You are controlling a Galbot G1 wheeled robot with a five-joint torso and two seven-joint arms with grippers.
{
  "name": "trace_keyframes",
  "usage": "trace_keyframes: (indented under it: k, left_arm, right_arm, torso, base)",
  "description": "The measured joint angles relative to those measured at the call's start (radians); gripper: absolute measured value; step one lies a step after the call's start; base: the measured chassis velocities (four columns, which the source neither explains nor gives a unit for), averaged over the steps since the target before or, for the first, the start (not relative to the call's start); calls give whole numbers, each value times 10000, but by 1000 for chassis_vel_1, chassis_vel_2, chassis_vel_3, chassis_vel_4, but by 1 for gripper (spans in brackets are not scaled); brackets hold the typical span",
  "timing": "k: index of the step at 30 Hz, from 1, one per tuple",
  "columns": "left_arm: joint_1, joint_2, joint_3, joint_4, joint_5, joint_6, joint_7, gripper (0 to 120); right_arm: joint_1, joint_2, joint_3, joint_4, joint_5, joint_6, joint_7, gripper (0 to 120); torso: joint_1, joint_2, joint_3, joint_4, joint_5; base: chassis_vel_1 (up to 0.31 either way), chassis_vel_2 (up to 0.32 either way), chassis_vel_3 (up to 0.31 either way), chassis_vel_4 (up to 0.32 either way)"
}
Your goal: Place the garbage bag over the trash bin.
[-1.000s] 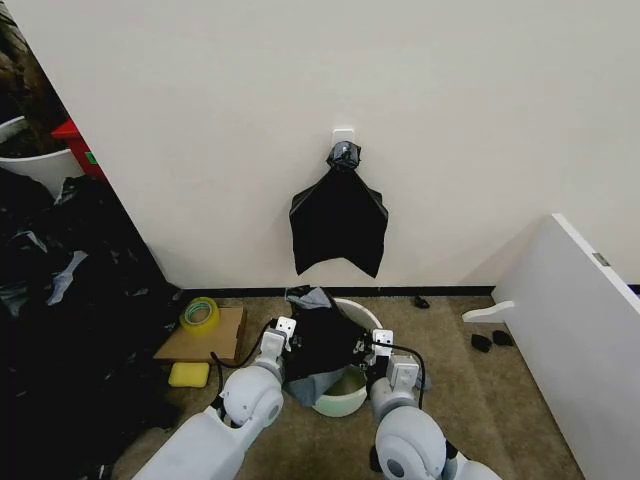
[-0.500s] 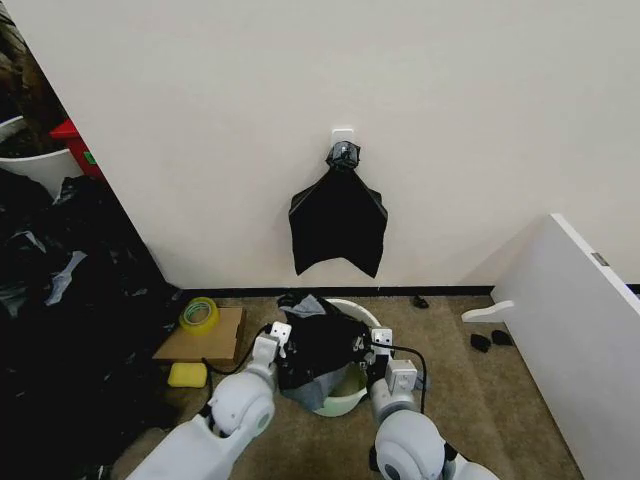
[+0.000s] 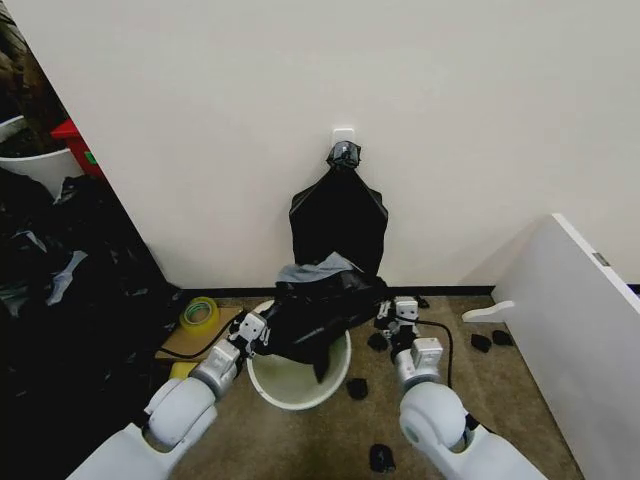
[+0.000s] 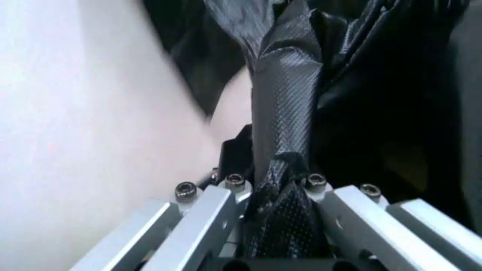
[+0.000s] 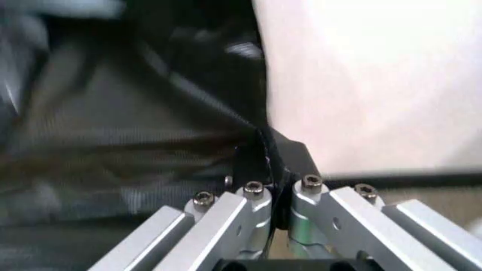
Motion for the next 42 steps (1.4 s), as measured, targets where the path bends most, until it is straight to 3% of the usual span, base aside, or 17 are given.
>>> trace_keyframes:
  k: [4, 13, 23, 30, 36, 42]
  left_arm:
    - [-150, -7, -105, 83, -392, -735, 213, 4]
    - [-441, -206, -199, 123, -1890, -755, 70, 4]
    - [-538, -771, -384, 107, -3594, -200, -705, 4]
    - [-542, -956, -383, 96, -4094, 185, -1252, 4]
    - [-457, -1439, -508, 261, -4280, 461, -2278, 4]
    - [-457, -1698, -707, 358, -4557, 727, -3144, 4]
  right_arm:
    - [-293, -62, 103, 191, 561, -451, 313, 0]
    - [-1183, -125, -21, 742, 751, -1015, 592, 0]
    - [-2016, -39, -647, 1316, 752, -1250, 475, 0]
    - [-2149, -23, -715, 1471, 924, -1271, 426, 0]
    - [-2434, 113, -681, 2572, 2237, -1471, 1097, 22]
    - [-3389, 375, -760, 3570, 2506, 727, 471, 43]
  torso:
    - [0, 0, 0, 2, 2]
    - [0, 0, -1, 1, 2]
    - [0, 0, -1, 1, 3]
    - [0, 0, -1, 2, 1]
    - [0, 0, -1, 3, 2]
    - [0, 0, -1, 1, 1]
  base:
    - [0, 0, 0, 0]
    - [0, 0, 0, 0]
    - [0, 0, 0, 0]
    - [0, 0, 0, 0]
    - [0, 0, 0, 0]
    - [0, 0, 0, 0]
